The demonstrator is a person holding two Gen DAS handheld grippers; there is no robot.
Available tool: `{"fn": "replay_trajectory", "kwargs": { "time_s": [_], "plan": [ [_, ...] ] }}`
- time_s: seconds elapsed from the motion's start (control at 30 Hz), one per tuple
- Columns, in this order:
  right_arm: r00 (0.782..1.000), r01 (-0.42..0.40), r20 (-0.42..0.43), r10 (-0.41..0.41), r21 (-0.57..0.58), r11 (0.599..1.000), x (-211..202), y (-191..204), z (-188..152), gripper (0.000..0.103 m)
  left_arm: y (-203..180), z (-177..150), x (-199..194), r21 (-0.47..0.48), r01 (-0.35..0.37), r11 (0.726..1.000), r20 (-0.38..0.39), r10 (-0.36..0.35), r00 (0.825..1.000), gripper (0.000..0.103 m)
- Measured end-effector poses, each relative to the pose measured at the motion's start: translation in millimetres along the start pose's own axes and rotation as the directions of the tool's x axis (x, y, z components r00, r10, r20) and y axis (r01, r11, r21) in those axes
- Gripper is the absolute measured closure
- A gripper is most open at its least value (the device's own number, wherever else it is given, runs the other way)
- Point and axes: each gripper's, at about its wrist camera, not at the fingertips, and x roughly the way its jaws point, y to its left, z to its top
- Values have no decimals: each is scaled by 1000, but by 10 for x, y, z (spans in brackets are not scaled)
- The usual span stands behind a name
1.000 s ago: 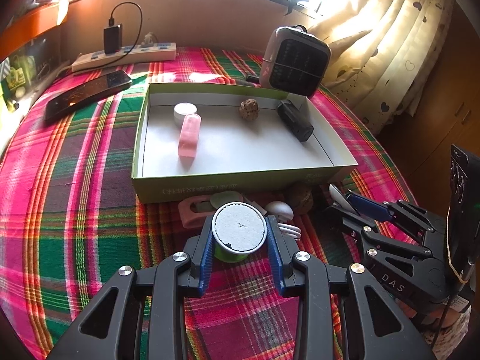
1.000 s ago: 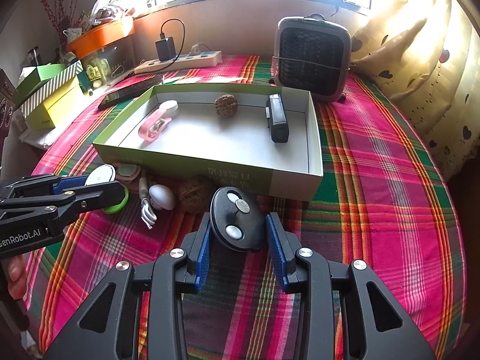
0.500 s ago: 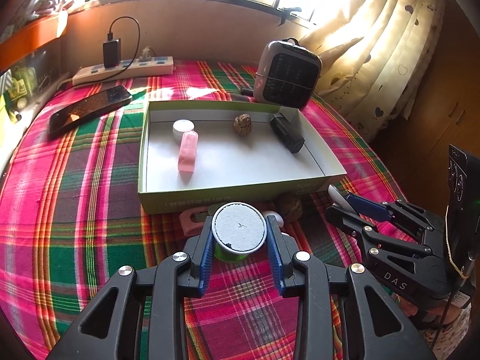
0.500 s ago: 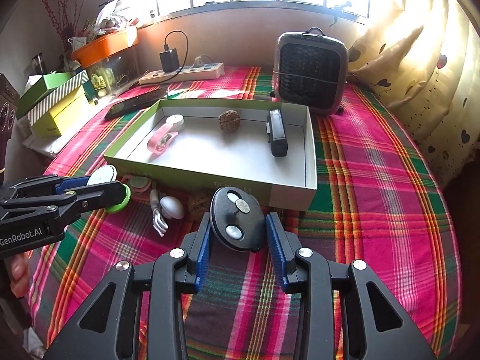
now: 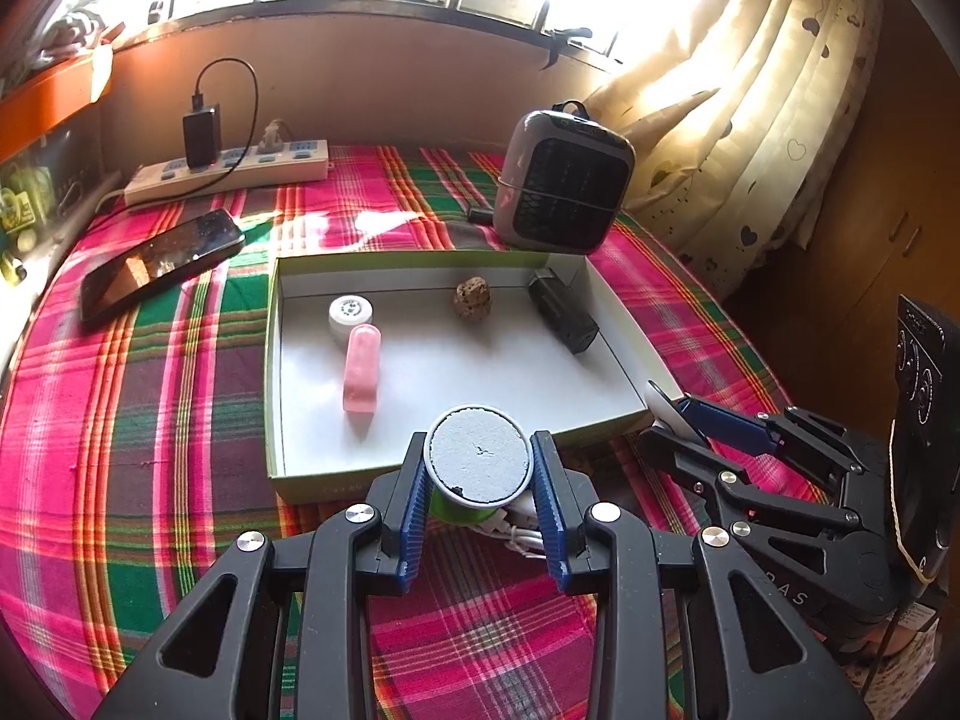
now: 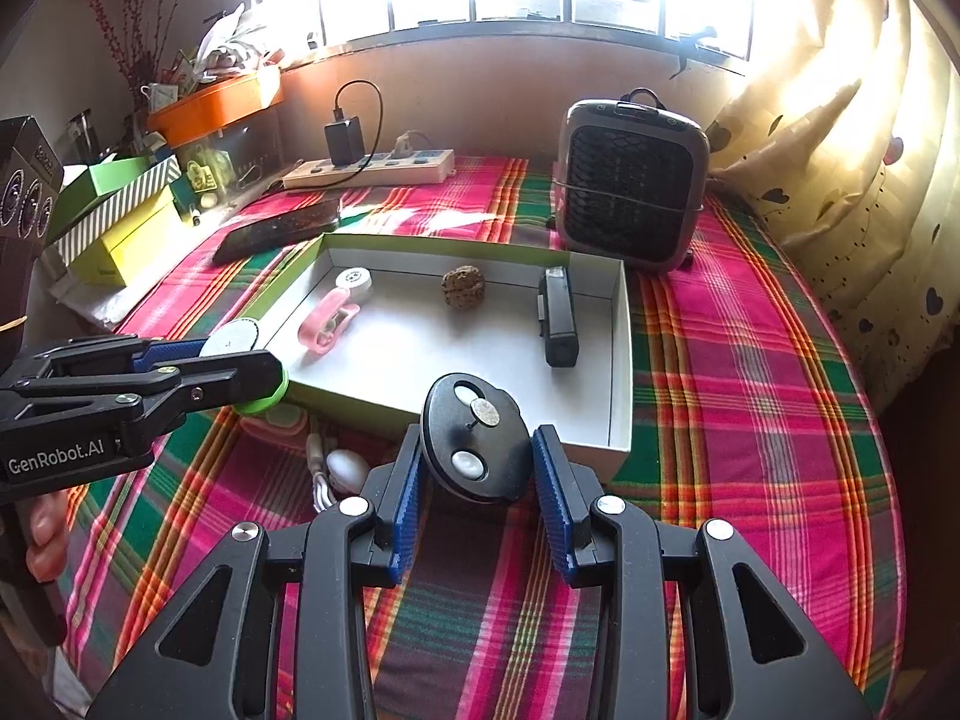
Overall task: Organize objects
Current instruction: 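Lift and carry the spool and black oval object over the box with both grippers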
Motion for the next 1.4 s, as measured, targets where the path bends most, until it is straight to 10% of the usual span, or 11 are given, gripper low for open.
{"fn": "replay_trajectory", "kwargs": {
  "time_s": [1.4],
  "plan": [
    [995, -2, -101, -6, -79, 997, 964, -49, 481, 67, 339, 750, 1047, 8, -28, 1000, -74, 28, 997, 73]
  ]
}}
